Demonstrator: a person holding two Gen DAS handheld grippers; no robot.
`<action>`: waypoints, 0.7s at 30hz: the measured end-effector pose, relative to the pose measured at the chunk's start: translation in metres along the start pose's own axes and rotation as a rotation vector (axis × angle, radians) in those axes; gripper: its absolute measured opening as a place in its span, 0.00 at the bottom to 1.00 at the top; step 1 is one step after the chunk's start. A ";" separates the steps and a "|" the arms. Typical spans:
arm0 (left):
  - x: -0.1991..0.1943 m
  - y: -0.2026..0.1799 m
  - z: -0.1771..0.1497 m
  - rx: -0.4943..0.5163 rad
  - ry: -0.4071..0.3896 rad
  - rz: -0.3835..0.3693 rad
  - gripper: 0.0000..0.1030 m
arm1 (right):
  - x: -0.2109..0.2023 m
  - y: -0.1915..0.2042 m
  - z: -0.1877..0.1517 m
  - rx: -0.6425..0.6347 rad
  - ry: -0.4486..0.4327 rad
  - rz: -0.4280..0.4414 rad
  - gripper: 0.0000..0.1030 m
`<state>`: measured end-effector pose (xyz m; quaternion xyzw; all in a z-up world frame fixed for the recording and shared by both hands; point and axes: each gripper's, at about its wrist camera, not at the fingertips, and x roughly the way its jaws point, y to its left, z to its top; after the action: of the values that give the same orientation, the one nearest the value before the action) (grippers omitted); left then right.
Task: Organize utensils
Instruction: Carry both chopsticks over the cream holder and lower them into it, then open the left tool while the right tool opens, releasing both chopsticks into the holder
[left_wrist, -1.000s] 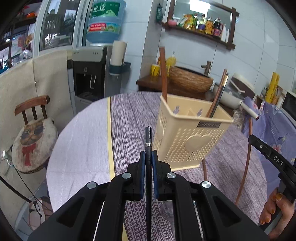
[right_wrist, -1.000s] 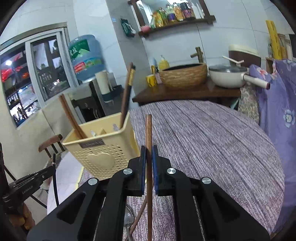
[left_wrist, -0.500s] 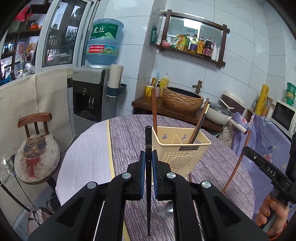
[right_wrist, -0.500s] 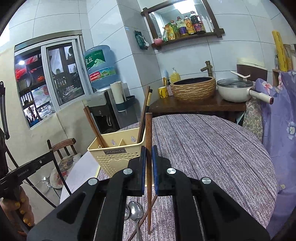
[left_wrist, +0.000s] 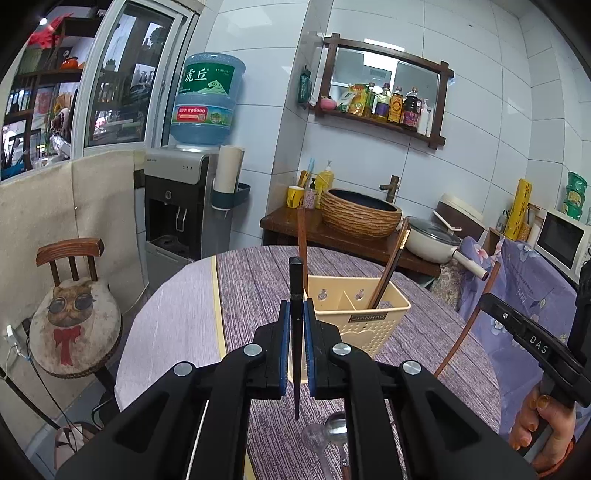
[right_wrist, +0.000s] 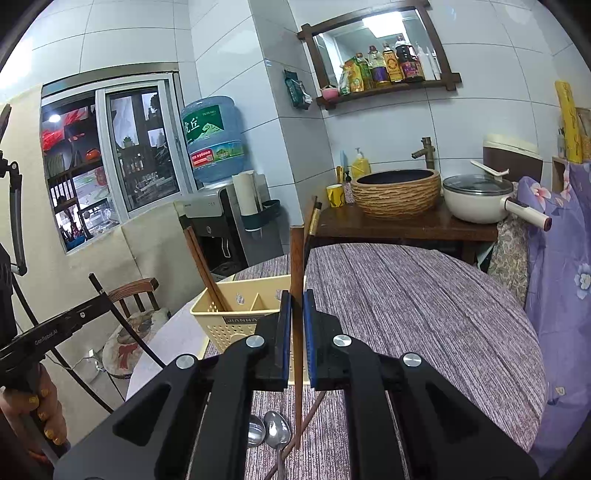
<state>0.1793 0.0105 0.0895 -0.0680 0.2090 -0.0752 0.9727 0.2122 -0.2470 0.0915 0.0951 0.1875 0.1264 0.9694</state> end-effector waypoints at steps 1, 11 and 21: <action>0.000 -0.001 0.002 0.006 -0.003 -0.004 0.08 | 0.001 0.001 0.002 -0.002 0.001 0.005 0.08; -0.008 -0.011 0.048 0.028 -0.021 -0.107 0.08 | -0.001 0.021 0.057 -0.045 -0.007 0.092 0.08; 0.008 -0.035 0.131 0.035 -0.131 -0.059 0.08 | 0.009 0.044 0.140 -0.062 -0.115 0.070 0.08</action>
<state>0.2373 -0.0124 0.2106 -0.0620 0.1412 -0.1026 0.9827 0.2649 -0.2220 0.2259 0.0784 0.1240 0.1603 0.9761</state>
